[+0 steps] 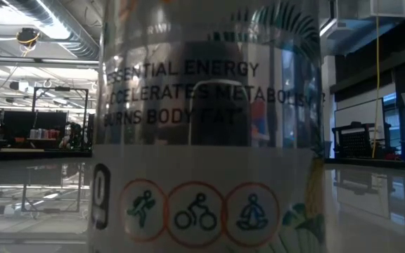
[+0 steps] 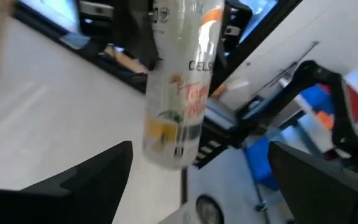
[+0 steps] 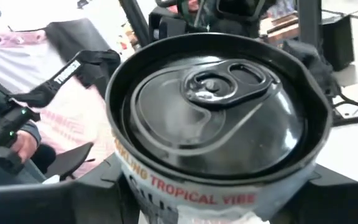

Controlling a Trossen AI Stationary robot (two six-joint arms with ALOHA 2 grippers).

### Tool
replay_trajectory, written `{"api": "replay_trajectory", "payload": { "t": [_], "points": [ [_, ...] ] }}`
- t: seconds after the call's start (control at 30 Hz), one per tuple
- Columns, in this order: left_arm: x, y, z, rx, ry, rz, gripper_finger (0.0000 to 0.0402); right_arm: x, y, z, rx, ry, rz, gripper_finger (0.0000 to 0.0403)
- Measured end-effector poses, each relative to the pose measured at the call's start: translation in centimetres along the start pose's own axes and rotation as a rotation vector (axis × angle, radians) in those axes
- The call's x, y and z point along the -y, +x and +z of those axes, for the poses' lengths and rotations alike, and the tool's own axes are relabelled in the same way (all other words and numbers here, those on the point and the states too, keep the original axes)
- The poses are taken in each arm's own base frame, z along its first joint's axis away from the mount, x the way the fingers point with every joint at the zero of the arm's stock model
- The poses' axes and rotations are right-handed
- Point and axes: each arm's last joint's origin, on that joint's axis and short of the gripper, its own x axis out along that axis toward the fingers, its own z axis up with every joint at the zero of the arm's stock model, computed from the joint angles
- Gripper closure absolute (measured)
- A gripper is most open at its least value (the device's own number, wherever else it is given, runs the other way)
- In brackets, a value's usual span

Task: Place canned beverage on shelf
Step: Put the top white yellow soda can on the shelf

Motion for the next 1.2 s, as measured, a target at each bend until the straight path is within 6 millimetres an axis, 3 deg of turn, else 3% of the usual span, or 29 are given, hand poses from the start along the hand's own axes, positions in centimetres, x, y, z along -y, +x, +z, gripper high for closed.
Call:
{"api": "replay_trajectory", "payload": {
  "t": [0.13, 0.33, 0.47, 0.8, 0.93, 1.13, 1.2],
  "points": [
    [-0.8, 3.4, -0.2, 0.024, -0.033, -0.07, 0.0033, -0.1, 0.0, 0.0, -0.002, -0.031, 0.02, 0.0179],
    [-2.5, 6.6, -0.6, 0.049, -0.051, -0.082, 0.0033, -0.1, 0.0, 0.0, -0.003, -0.056, 0.029, 0.0179],
    [-3.2, 7.6, -0.8, 0.065, -0.047, -0.076, 0.0033, -0.1, 0.0, 0.1, -0.001, -0.055, 0.031, 0.0179],
    [-3.5, 9.5, -1.2, 0.052, -0.022, -0.256, 0.0036, 0.8, -0.2, 1.0, 0.035, -0.039, 0.055, 0.0179],
    [-4.0, 9.6, -0.8, 0.043, -0.024, -0.269, 0.0069, 0.8, -0.1, 0.8, 0.029, -0.037, 0.063, 0.0179],
    [-4.6, 9.7, -0.2, 0.031, -0.007, -0.29, 0.0152, 0.8, 0.0, 0.9, 0.049, -0.043, 0.035, 0.0176],
    [-4.8, 9.7, -0.1, 0.025, -0.008, -0.296, 0.0172, 0.8, 0.0, 0.9, 0.052, -0.043, 0.028, 0.0144]
  ]
}}
